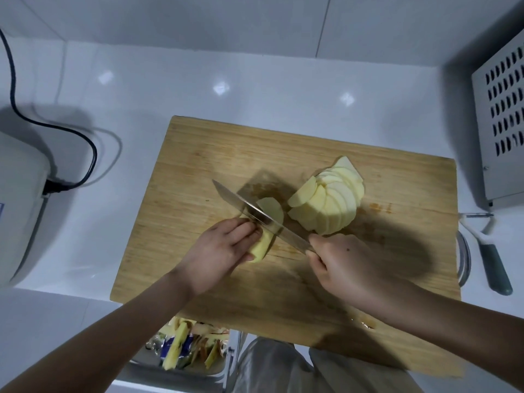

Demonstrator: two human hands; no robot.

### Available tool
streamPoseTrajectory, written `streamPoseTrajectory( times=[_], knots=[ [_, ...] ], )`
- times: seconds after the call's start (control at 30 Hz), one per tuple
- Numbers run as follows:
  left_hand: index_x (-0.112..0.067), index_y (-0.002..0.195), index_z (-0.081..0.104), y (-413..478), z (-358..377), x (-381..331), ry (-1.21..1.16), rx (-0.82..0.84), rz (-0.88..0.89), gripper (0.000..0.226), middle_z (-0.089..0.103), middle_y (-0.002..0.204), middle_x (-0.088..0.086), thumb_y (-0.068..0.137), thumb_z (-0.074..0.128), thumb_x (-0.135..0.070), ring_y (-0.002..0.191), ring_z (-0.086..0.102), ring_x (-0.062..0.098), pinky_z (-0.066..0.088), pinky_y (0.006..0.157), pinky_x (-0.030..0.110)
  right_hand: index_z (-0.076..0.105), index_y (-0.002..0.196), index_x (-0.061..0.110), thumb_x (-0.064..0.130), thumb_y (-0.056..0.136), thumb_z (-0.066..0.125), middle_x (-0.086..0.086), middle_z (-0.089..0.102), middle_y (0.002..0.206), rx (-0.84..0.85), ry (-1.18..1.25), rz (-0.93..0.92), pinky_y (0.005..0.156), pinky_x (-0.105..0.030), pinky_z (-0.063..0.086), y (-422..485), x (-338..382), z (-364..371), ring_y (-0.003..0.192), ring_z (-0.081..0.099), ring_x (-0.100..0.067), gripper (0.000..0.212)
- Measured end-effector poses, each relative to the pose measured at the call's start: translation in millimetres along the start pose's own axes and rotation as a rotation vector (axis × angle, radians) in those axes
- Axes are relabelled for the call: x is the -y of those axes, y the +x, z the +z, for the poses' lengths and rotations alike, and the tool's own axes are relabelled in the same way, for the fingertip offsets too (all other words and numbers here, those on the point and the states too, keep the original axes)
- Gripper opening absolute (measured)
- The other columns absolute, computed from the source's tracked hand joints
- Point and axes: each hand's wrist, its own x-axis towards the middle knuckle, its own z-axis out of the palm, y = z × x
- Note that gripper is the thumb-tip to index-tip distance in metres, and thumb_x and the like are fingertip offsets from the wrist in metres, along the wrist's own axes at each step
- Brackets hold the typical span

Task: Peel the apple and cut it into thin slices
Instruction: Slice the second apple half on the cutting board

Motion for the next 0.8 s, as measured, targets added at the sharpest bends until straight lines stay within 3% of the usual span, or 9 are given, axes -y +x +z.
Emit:
streamPoseTrajectory(
  times=[0.2,0.4,0.53,0.63,0.8],
  knots=[
    [-0.006,0.114,0.068,2,-2,-2,0.008,-0.004,0.005,0.044,0.068,0.107,0.007,0.085,0.046,-0.032,0.103,0.049,0.02,0.054,0.081,0.032,0.053,0.106,0.018,0.022,0.099,0.036,0.012,0.036,0.058,0.067,-0.053,-0.025,0.041,-0.018,0.021,-7,0,-10,0.047,0.035,-0.003,0.019],
    [-0.007,0.114,0.067,2,-1,0,-0.003,-0.001,0.003,0.045,0.067,0.109,0.007,0.085,0.046,-0.032,0.103,0.049,0.02,0.056,0.08,0.033,0.053,0.112,0.019,0.02,0.098,0.038,0.014,0.037,0.061,0.087,-0.056,-0.033,0.043,-0.015,0.026,-7,4,-12,0.05,0.037,-0.002,0.021],
    [-0.007,0.118,0.066,2,-1,1,0.004,0.0,0.01,0.046,0.066,0.111,0.007,0.085,0.045,-0.031,0.104,0.049,0.02,0.055,0.082,0.034,0.049,0.094,0.019,0.016,0.097,0.038,0.011,0.037,0.061,0.112,-0.046,-0.036,0.043,-0.017,0.026,3,5,-7,0.05,0.037,-0.003,0.012],
    [-0.007,0.119,0.065,1,-1,1,-0.011,0.0,0.003,0.047,0.066,0.113,0.007,0.085,0.045,-0.032,0.105,0.048,0.019,0.054,0.084,0.033,0.032,0.067,0.017,0.011,0.096,0.039,0.006,0.038,0.058,0.127,-0.04,-0.019,0.045,-0.023,0.03,20,6,6,0.049,0.039,-0.01,0.03],
    [-0.001,0.116,0.063,-3,1,-1,-0.058,-0.002,-0.074,0.047,0.064,0.115,0.013,0.086,0.048,-0.033,0.108,0.049,0.02,0.054,0.084,0.033,0.041,0.08,0.015,0.014,0.095,0.041,0.007,0.039,0.058,0.095,-0.019,0.0,0.045,-0.025,0.031,27,1,20,0.048,0.038,-0.01,0.016]
  ],
)
